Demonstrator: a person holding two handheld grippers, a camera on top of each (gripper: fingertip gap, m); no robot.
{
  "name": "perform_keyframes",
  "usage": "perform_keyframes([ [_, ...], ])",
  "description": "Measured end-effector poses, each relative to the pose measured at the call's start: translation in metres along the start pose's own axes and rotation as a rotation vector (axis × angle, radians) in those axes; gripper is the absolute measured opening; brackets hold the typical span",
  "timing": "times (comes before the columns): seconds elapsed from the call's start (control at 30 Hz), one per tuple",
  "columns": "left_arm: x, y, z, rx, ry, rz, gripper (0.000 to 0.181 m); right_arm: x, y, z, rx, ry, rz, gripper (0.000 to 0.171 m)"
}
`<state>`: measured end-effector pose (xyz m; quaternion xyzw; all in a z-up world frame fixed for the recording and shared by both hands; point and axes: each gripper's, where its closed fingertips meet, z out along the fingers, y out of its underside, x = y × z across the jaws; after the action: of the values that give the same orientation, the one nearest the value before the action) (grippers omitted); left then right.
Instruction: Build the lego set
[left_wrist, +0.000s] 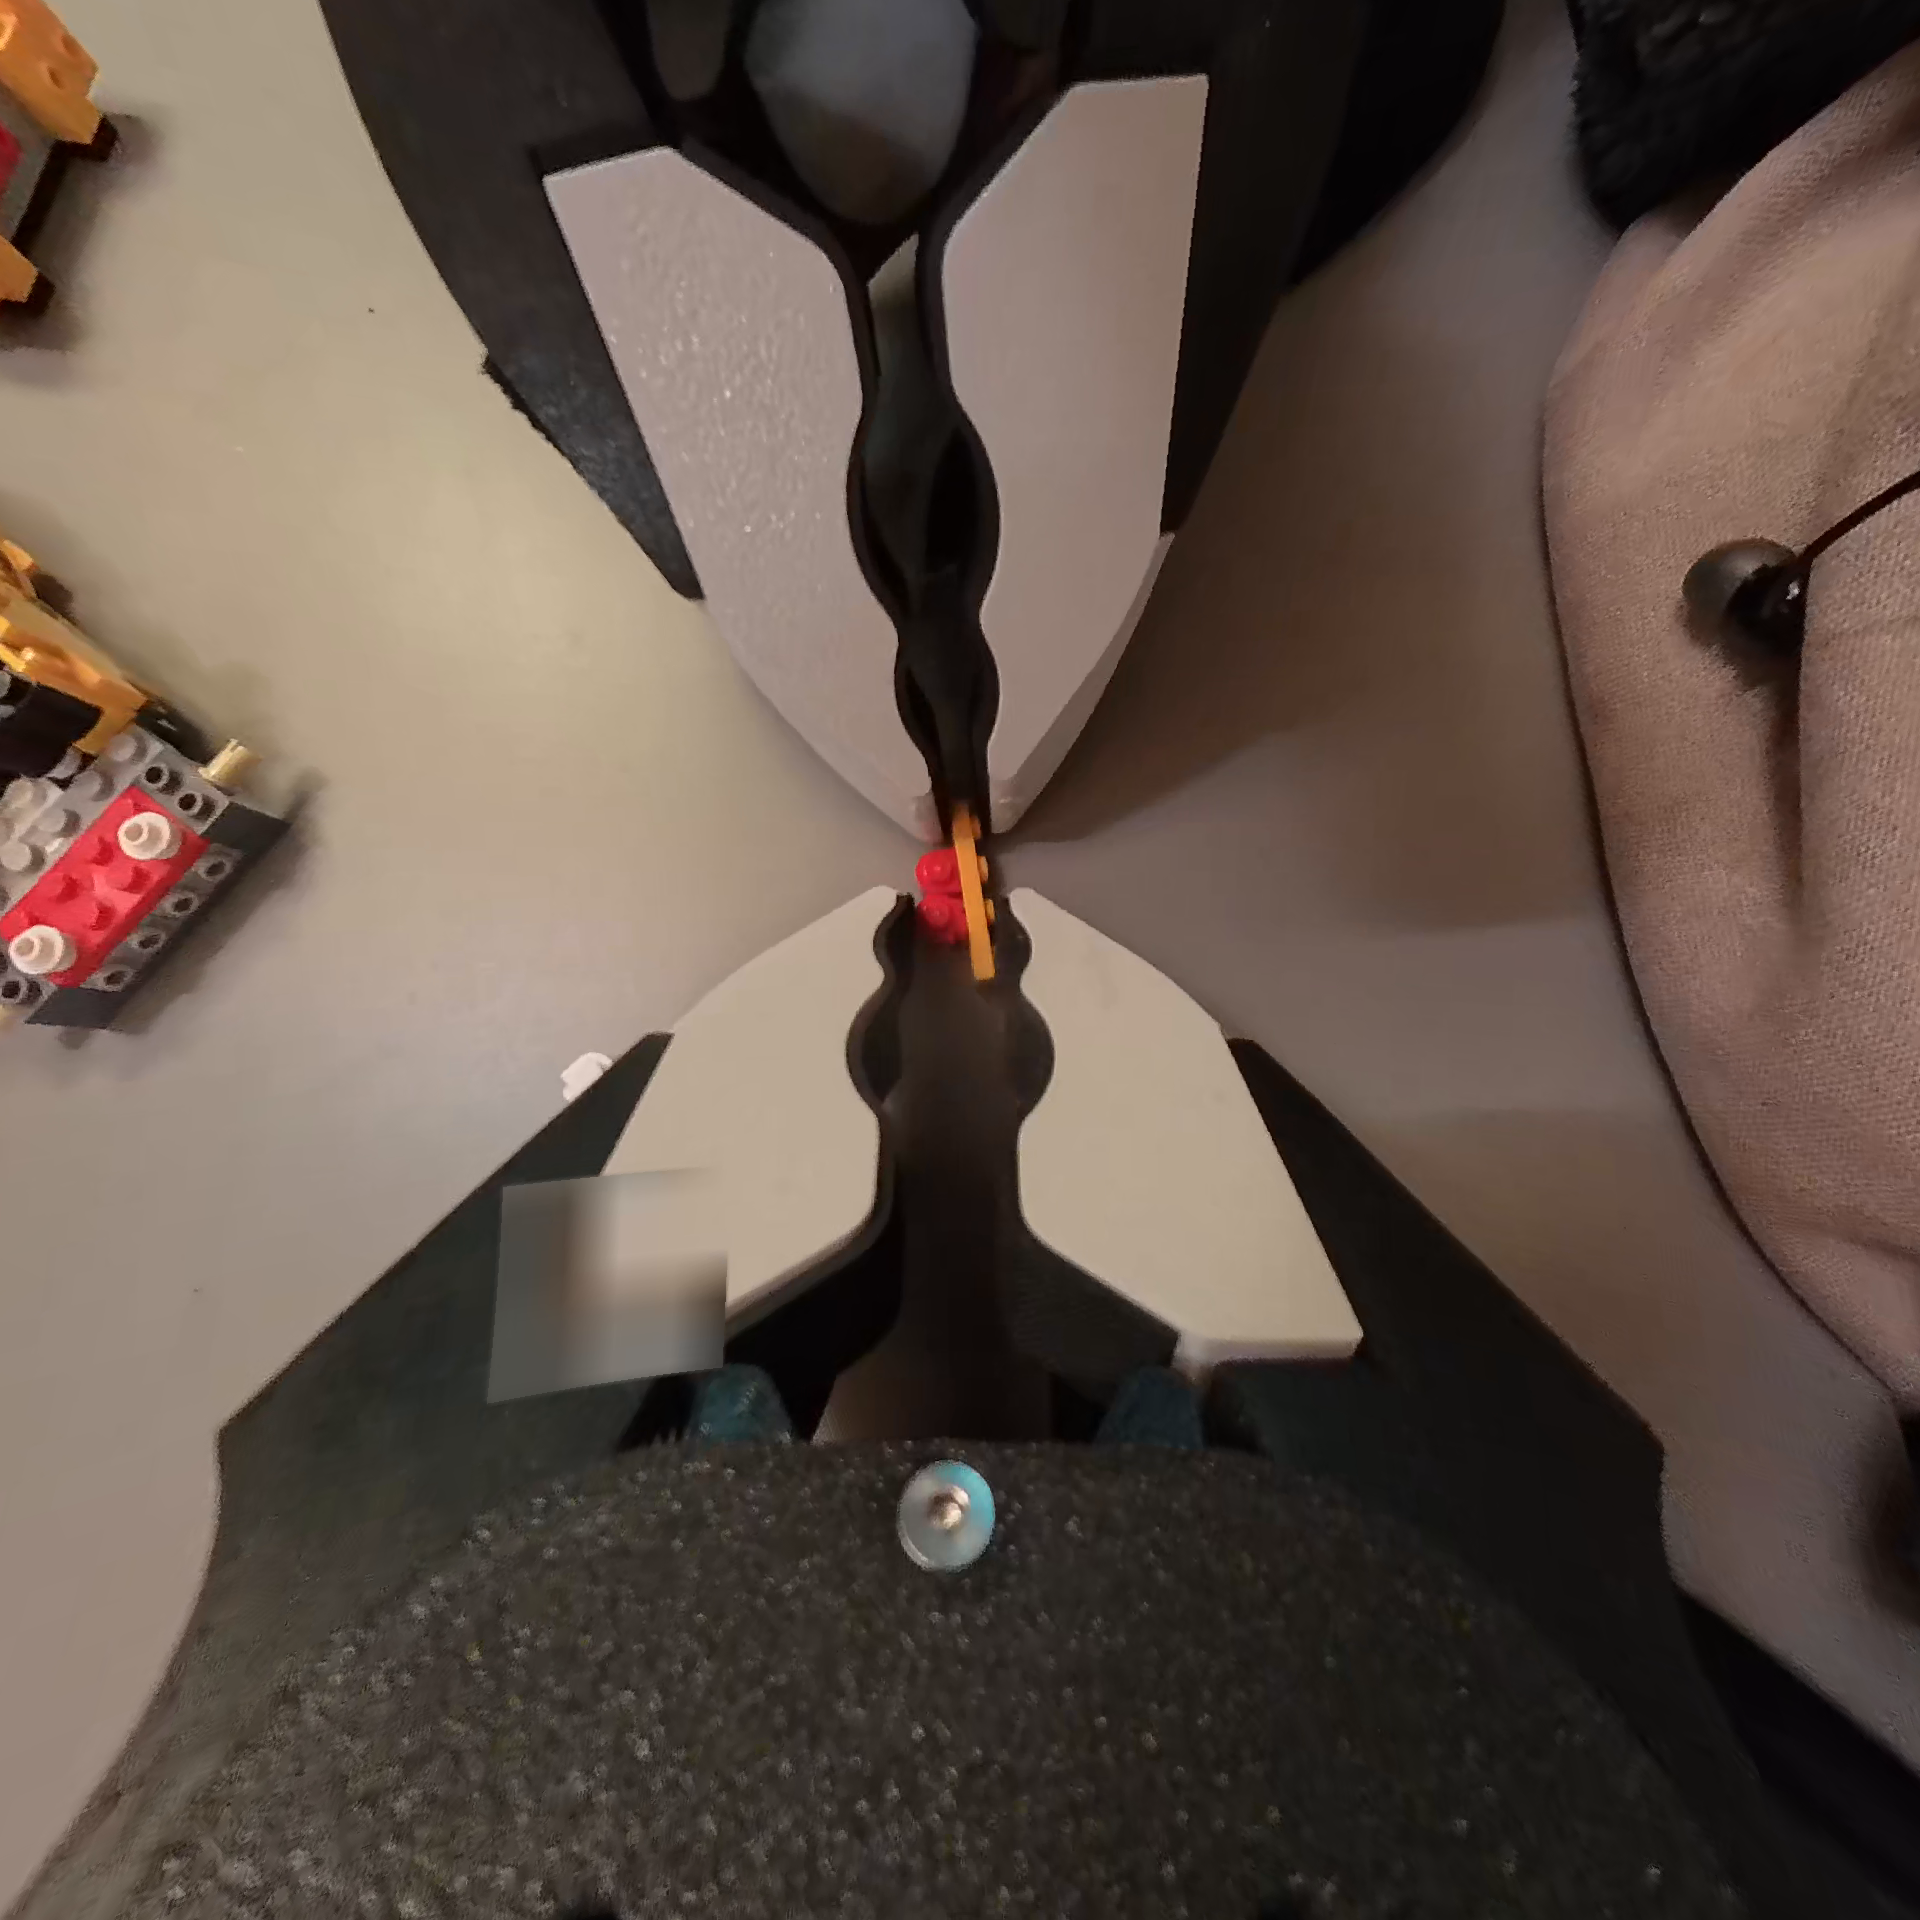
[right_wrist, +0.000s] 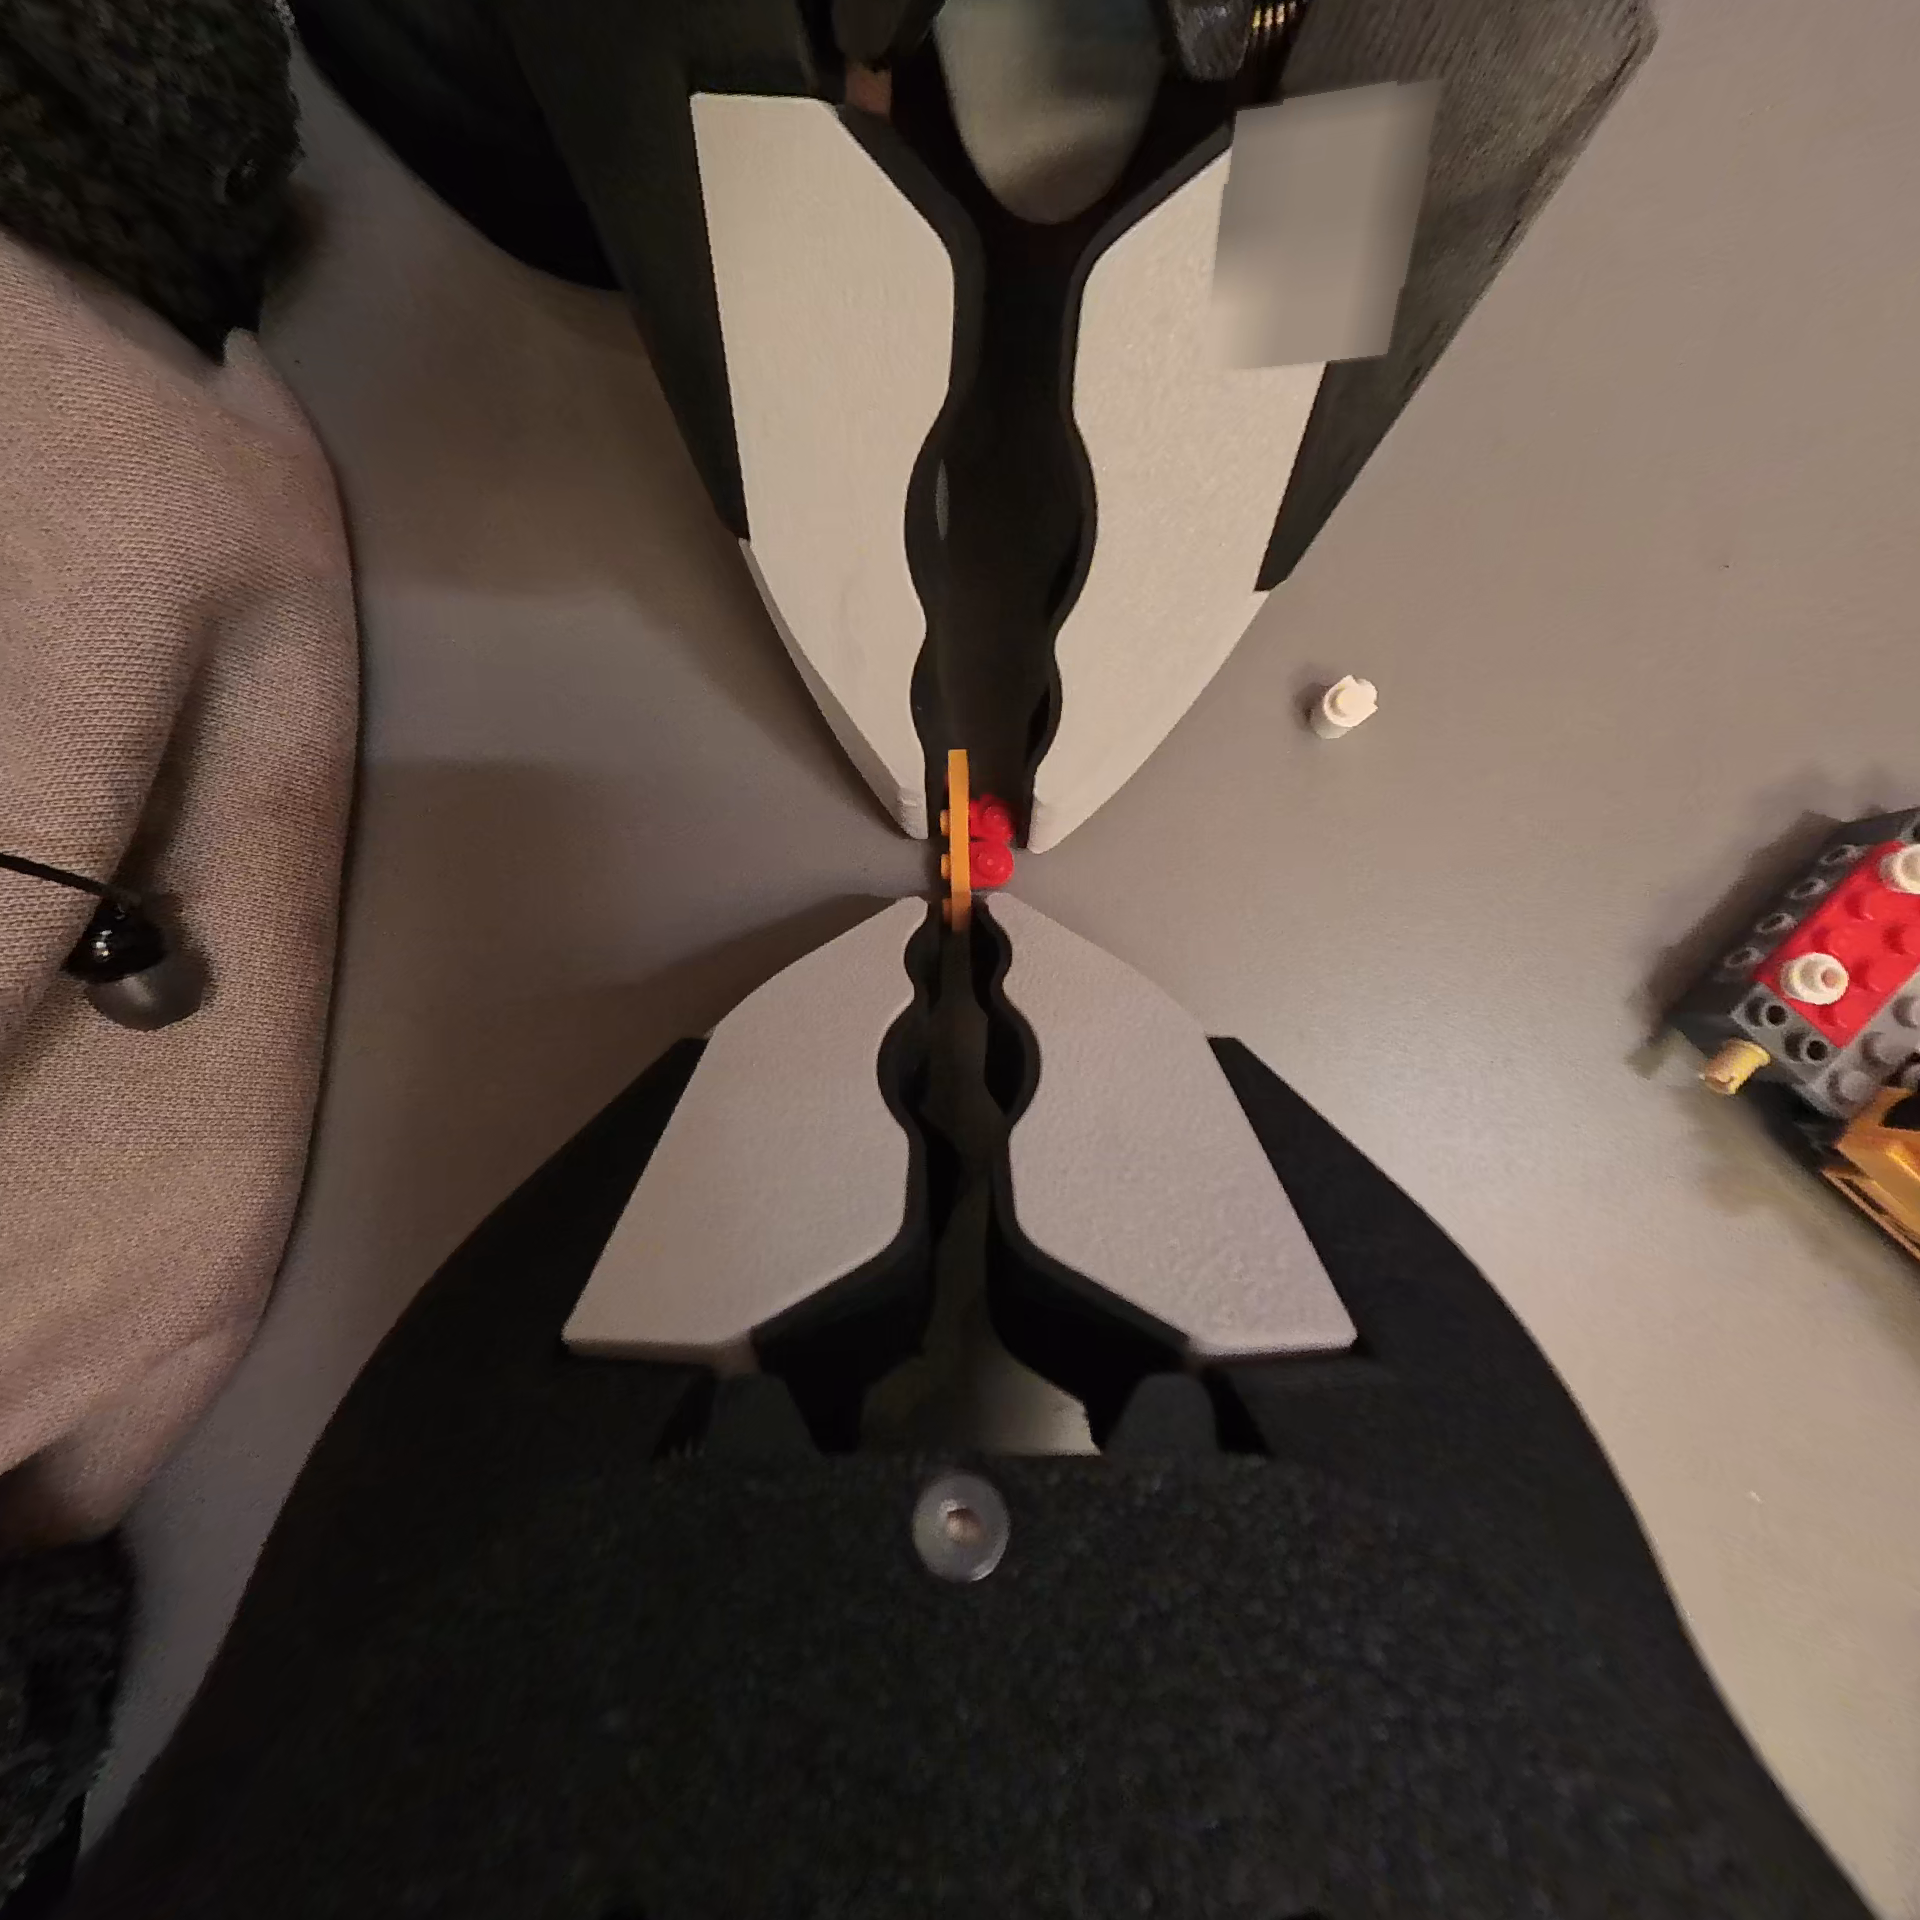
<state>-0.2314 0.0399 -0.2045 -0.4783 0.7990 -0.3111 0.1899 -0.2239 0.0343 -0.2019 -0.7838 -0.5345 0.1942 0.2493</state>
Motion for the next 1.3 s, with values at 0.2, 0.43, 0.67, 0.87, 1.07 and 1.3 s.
perform_keyframes([
  [0.2,-0.0011,-0.0002,0.0005,-0.004,-0.045,-0.040,0.015,-0.0001,0.0006,0.0003,0.008,0.006,0.041,0.005],
  [0.43,-0.0016,0.0000,0.0004,0.003,-0.111,-0.102,0.014,0.0002,-0.0011,0.0018,0.012,0.020,0.088,0.005],
  [0.67,-0.0003,-0.0009,0.0016,0.002,-0.146,-0.127,0.014,0.0009,-0.0010,0.0029,0.011,0.038,0.134,0.005],
  [0.87,0.0014,-0.0014,0.0027,-0.011,-0.166,-0.136,0.014,-0.0006,0.0005,0.0020,0.017,0.057,0.155,0.005],
  [1.07,0.0050,-0.0026,0.0027,-0.008,-0.148,-0.147,0.015,-0.0015,0.0021,0.0016,0.019,0.055,0.158,0.006],
  [1.3,0.0048,-0.0027,0.0047,-0.005,-0.165,-0.108,0.014,-0.0024,0.0033,0.0020,0.015,0.061,0.175,0.006],
])
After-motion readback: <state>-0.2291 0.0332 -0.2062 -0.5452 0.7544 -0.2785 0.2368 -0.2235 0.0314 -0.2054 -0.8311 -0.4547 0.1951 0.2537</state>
